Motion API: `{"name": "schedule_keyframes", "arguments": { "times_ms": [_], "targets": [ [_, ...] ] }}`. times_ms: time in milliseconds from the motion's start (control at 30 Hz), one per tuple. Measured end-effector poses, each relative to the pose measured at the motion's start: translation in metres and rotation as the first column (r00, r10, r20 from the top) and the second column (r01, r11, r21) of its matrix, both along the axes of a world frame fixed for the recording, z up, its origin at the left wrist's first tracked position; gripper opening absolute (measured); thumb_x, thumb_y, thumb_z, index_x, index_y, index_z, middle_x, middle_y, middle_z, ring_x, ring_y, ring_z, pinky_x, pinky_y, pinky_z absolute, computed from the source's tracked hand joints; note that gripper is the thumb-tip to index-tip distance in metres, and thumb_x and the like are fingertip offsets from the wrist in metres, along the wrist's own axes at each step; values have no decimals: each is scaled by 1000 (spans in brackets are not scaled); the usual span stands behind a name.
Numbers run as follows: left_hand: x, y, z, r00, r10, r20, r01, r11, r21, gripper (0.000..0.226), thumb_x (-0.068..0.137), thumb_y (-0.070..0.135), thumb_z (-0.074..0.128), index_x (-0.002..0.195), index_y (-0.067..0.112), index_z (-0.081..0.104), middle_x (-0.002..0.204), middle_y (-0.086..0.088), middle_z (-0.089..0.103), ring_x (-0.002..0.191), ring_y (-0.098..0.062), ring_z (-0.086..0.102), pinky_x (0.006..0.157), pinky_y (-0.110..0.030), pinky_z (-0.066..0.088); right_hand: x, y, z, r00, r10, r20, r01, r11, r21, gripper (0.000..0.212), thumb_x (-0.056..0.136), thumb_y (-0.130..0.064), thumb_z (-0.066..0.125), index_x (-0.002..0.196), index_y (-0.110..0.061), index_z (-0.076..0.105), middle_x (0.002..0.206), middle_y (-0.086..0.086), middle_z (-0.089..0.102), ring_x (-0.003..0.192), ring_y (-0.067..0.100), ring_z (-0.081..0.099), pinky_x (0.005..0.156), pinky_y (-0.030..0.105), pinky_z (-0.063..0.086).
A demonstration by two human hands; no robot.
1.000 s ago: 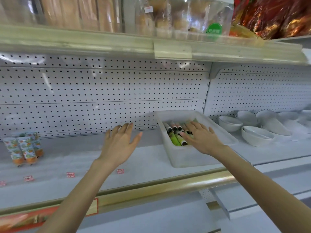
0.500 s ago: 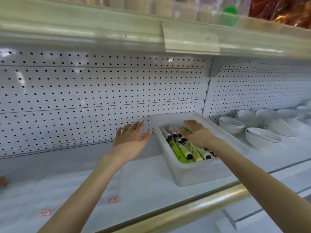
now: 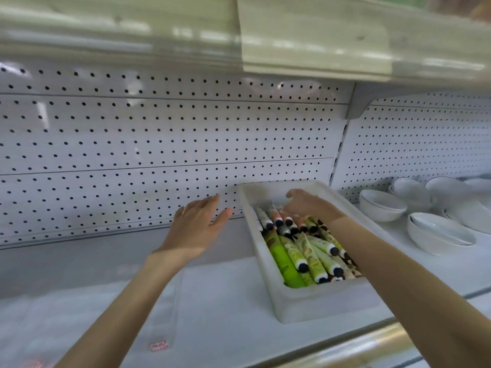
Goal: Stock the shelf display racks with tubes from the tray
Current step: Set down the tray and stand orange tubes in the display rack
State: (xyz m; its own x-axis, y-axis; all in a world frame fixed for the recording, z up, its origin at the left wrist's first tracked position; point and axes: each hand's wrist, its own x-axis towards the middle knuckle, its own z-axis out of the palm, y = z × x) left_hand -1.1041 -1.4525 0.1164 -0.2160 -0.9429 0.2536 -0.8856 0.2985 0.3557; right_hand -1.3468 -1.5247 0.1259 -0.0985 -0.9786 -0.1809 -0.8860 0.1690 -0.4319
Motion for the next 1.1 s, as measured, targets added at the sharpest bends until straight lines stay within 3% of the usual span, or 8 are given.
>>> {"name": "schedule_keyframes", "arguments": {
  "times_ms": [67, 167, 300, 400, 533, 700, 933, 1100],
  "targets": [
    [-4, -4, 2, 1000, 14, -9, -14, 1000, -13, 55, 97, 48, 27, 143, 19, 30, 149, 3, 34, 136, -20, 29, 110, -36, 20, 2, -6, -5, 1000, -13, -10, 14, 998, 54, 45, 89, -6, 51, 132, 1, 39, 95, 16, 65, 62, 20, 55, 59, 28, 46],
    [-13, -8, 4, 999, 11, -30, -12, 1000, -17, 54, 98, 46, 27, 144, 19, 29, 150, 3, 33, 137, -19, 29, 112, -35, 21, -1, -14, -18, 1000, -5, 19, 5, 1000, -3, 37, 90, -10, 52, 124, 5, 47, 117, 22, 61, 94, 31, 65, 74, 36, 53],
    [-26, -9, 3, 998, -7, -57, 7, 1000, 5, 53, 99, 45, 26, 144, 18, 30, 149, 2, 35, 137, -17, 29, 111, -33, 21, -16, -20, -28, 975, 2, 222, -4, 1000, 8, 25, 85, -22, 62, 96, 1, 64, 84, 17, 60, 71, 23, 55, 57, 25, 43],
    [-31, -10, 0, 995, 1, -97, 0, 1000, 13, 52, 99, 44, 27, 144, 20, 31, 149, 3, 34, 137, -16, 28, 110, -30, 21, -24, -23, -29, 920, -46, 389, 24, 998, 62, 39, 82, -17, 68, 107, 12, 61, 85, 15, 59, 72, 25, 56, 63, 29, 47],
    [-32, -13, -1, 981, -11, -196, 19, 999, 37, 51, 98, 45, 31, 143, 21, 34, 149, 5, 35, 137, -14, 29, 110, -31, 22, -18, -17, -18, 864, 11, 503, -29, 999, 27, 33, 83, -9, 68, 112, 5, 59, 101, 15, 63, 82, 22, 63, 58, 21, 52],
    [-36, -25, 6, 864, -14, -504, 49, 997, 57, 41, 96, 35, 45, 133, 18, 50, 139, 4, 48, 127, -12, 43, 97, -21, 32, -2, -6, 3, 692, 138, 708, -79, 990, -117, 38, 85, -9, 66, 120, -5, 53, 110, 9, 61, 93, 21, 63, 72, 24, 53],
    [-48, -38, 13, 732, -73, -677, 62, 997, -40, 31, 91, 34, 56, 118, 20, 62, 121, 8, 61, 116, -6, 52, 96, -25, 40, 14, 8, 14, 587, 379, 715, -288, 924, -253, 28, 82, -11, 70, 108, -12, 60, 99, -3, 65, 86, 15, 67, 84, 26, 53],
    [-54, -38, 15, 678, -102, -728, 32, 993, -110, 18, 87, 28, 63, 100, 16, 66, 106, 3, 67, 108, -15, 58, 95, -34, 45, 24, 12, 12, 498, 427, 754, -326, 899, -293, 32, 80, -4, 70, 110, -3, 59, 95, 0, 64, 80, 15, 67, 73, 20, 53]
  ]
}}
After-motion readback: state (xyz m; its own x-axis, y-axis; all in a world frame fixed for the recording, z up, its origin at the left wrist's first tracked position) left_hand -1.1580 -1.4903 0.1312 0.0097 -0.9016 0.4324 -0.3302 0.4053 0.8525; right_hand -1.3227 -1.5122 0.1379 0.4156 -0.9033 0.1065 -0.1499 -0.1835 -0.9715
